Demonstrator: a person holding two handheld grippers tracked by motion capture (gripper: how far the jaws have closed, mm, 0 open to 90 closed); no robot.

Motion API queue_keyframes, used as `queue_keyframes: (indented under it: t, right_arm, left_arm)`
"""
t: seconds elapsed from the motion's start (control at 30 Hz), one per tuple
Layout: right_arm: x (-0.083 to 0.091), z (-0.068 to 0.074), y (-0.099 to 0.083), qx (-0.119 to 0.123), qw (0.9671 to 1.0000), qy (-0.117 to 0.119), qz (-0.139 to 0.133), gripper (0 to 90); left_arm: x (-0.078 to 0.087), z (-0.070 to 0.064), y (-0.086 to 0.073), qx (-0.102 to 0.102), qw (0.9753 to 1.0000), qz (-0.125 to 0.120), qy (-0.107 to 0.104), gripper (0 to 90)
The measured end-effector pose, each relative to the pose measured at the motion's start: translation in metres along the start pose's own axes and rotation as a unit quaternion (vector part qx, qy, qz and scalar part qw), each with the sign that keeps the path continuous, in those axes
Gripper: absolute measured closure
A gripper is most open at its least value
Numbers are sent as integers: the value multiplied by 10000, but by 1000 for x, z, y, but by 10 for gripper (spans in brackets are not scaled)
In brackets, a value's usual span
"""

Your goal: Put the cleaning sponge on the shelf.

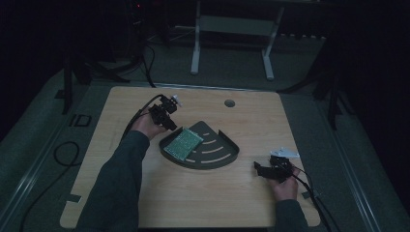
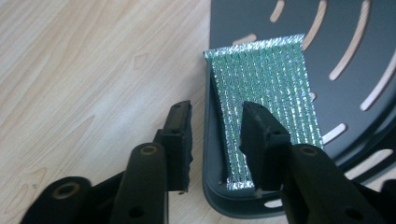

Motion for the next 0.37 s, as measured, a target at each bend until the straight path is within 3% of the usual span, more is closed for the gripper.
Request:
queue_keyframes:
  t: [0.07,0.33,0.37]
  right_arm:
    - [0,0,0,2,10000,1,-2,193]
    - [0,0,0,2,10000,-1,-1,194]
    - [0,0,0,1,10000,0,0,193]
  left_arm:
    - [0,0,0,0,10000,0,0,612]
    - [19,18,-15,420,9984,-381,-19,552]
    - [20,22,-19,471,9981,-397,65,552]
Point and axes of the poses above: each handheld gripper's, and its own axes: x roughly backward along the jaws, y roughly out of its top, z roughly to its left, the point moved 7 cm from there along -x, roughly forward along the jaws, and after that the axes turned 13 degrees about y, right-handed, at the moved point
